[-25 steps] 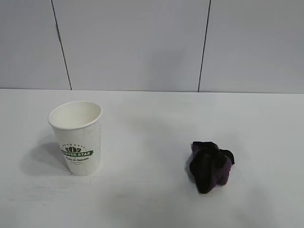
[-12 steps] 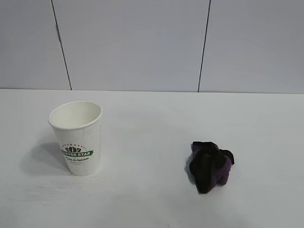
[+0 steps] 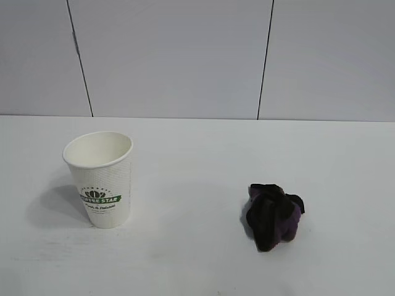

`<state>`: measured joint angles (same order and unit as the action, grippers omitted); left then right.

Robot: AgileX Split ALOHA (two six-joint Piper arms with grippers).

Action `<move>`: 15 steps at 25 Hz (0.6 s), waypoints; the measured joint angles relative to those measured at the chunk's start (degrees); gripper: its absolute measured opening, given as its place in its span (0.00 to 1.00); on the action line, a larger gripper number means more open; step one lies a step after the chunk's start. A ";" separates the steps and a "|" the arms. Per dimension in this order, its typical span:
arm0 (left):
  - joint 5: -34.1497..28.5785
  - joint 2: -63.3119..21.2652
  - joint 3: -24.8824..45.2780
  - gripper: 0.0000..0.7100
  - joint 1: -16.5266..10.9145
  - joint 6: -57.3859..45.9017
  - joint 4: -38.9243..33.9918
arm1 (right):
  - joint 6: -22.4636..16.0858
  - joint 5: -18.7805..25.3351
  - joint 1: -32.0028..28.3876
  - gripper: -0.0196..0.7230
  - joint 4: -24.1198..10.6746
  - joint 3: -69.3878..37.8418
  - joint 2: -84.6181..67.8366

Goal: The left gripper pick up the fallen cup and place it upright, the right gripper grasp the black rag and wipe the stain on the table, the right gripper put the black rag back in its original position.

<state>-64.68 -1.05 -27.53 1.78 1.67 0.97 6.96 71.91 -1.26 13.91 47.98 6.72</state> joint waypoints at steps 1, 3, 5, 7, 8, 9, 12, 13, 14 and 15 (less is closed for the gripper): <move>0.00 0.00 0.00 0.93 0.00 0.00 0.00 | 0.18 -0.15 0.00 0.79 -1.25 -2.12 -1.86; 0.00 0.00 0.00 0.93 0.00 0.00 0.00 | 0.18 -0.72 0.00 0.79 -3.82 -5.81 -4.78; 0.00 0.00 0.00 0.93 0.00 0.00 0.00 | 0.23 -1.26 0.00 0.79 -5.77 -9.51 -7.16; 0.00 0.00 0.00 0.93 0.00 0.00 0.00 | 0.22 -2.21 0.00 0.79 -6.68 -12.31 -7.78; 0.00 0.00 0.00 0.93 0.00 0.00 0.00 | 0.22 -3.33 0.00 0.79 -6.99 -13.71 -7.78; 0.00 0.00 0.00 0.93 0.00 0.00 0.00 | 0.24 -4.48 0.00 0.79 -7.23 -15.10 -7.78; 0.00 0.00 0.00 0.93 0.00 0.00 0.00 | 0.35 -7.62 0.00 0.79 -7.68 -19.02 -7.78; 0.00 0.00 0.00 0.93 0.00 0.00 0.00 | 0.35 -8.16 0.00 0.79 -7.75 -19.99 -7.78; 0.00 0.00 0.00 0.93 0.00 0.00 0.00 | 0.35 -8.40 0.00 0.79 -7.99 -20.65 -7.78; 0.00 0.00 0.00 0.93 0.00 0.00 0.00 | 0.35 -8.60 0.00 0.79 -8.26 -20.86 -7.78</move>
<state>-64.68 -1.05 -27.53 1.78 1.67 0.97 7.31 63.31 -1.26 5.65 27.12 -1.05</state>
